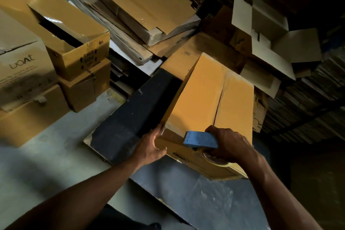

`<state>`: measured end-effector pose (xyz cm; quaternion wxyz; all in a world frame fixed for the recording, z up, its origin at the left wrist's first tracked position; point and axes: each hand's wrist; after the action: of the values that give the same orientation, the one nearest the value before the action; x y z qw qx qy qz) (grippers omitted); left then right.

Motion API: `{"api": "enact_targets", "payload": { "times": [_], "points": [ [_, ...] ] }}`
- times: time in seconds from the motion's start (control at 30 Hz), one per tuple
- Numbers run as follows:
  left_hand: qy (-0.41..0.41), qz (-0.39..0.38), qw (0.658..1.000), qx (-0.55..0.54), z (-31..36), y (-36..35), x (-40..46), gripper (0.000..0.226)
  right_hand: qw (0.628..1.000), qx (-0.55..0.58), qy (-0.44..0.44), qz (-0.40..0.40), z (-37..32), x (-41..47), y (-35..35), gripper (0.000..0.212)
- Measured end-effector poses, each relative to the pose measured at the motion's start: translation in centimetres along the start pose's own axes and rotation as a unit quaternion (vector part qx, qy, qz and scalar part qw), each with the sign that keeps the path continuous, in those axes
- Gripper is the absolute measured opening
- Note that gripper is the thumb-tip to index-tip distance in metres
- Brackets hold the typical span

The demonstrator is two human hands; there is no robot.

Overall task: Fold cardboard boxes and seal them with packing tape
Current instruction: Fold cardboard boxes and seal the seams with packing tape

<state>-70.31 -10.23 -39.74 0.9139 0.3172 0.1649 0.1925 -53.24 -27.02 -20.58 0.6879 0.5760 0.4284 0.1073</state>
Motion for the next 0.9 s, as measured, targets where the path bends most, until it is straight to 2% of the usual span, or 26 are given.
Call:
{"api": "enact_targets", "payload": {
  "times": [0.07, 0.13, 0.17, 0.23, 0.27, 0.3, 0.33, 0.4, 0.47, 0.53, 0.6, 0.7, 0.9],
  "points": [
    [0.019, -0.049, 0.998, 0.038, -1.3, 0.5, 0.3, 0.087, 1.0, -0.001, 0.002, -0.006, 0.0, 0.0, -0.1, 0.059],
    [0.0, -0.08, 0.993, 0.087, -2.6, 1.2, 0.9, 0.092, 1.0, -0.004, 0.004, -0.009, 0.1, 0.1, 0.0, 0.061],
    [-0.023, -0.068, 0.993, 0.096, -2.8, 1.8, 1.1, 0.102, 1.0, -0.007, 0.006, -0.011, 0.1, 0.2, 0.1, 0.064],
    [-0.115, 0.02, 0.988, 0.103, -1.9, 3.0, 1.4, 0.12, 1.0, -0.019, 0.015, -0.011, 0.0, 0.1, 0.0, 0.08],
    [-0.191, 0.078, 0.971, 0.118, -0.9, 3.4, 1.5, 0.119, 0.999, -0.028, 0.028, -0.006, -0.1, 0.0, -0.2, 0.092],
    [-0.276, 0.14, 0.94, 0.142, 0.1, 3.4, 1.6, 0.11, 0.998, -0.044, 0.044, 0.001, -0.2, -0.2, -0.4, 0.099],
    [-0.352, 0.189, 0.901, 0.172, 0.8, 3.0, 1.9, 0.096, 0.996, -0.065, 0.063, 0.006, -0.4, -0.4, -0.6, 0.101],
    [-0.424, 0.224, 0.841, 0.25, 1.7, 1.6, 2.7, 0.074, 0.988, -0.118, 0.098, 0.007, -0.6, -0.9, -0.9, 0.091],
    [-0.44, 0.233, 0.812, 0.304, 0.9, 0.4, 3.6, 0.059, 0.981, -0.157, 0.113, -0.005, -1.0, -1.0, -0.9, 0.077],
    [-0.472, 0.256, 0.784, 0.31, -0.1, 0.2, 4.3, 0.041, 0.979, -0.17, 0.114, -0.024, -1.0, -0.8, -0.6, 0.071],
    [-0.494, 0.281, 0.769, 0.293, -0.4, 0.6, 4.7, 0.042, 0.981, -0.153, 0.113, -0.043, -0.4, -0.8, -0.1, 0.071],
    [-0.503, 0.274, 0.764, 0.298, -0.3, 1.1, 4.8, 0.049, 0.983, -0.134, 0.108, -0.059, 0.9, -1.4, 0.2, 0.072],
    [-0.495, 0.254, 0.777, 0.293, -0.1, 1.4, 4.4, 0.042, 0.984, -0.124, 0.086, -0.09, 3.7, -2.8, -0.1, 0.079]
  ]
}}
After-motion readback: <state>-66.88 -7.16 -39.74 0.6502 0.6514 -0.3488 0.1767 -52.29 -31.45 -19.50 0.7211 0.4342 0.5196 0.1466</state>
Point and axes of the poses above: each hand's wrist, its own x-axis towards the middle knuckle, its own y-axis out of the back of the hand, z = x × y, and after that the axes turned 12 degrees about x, right-handed
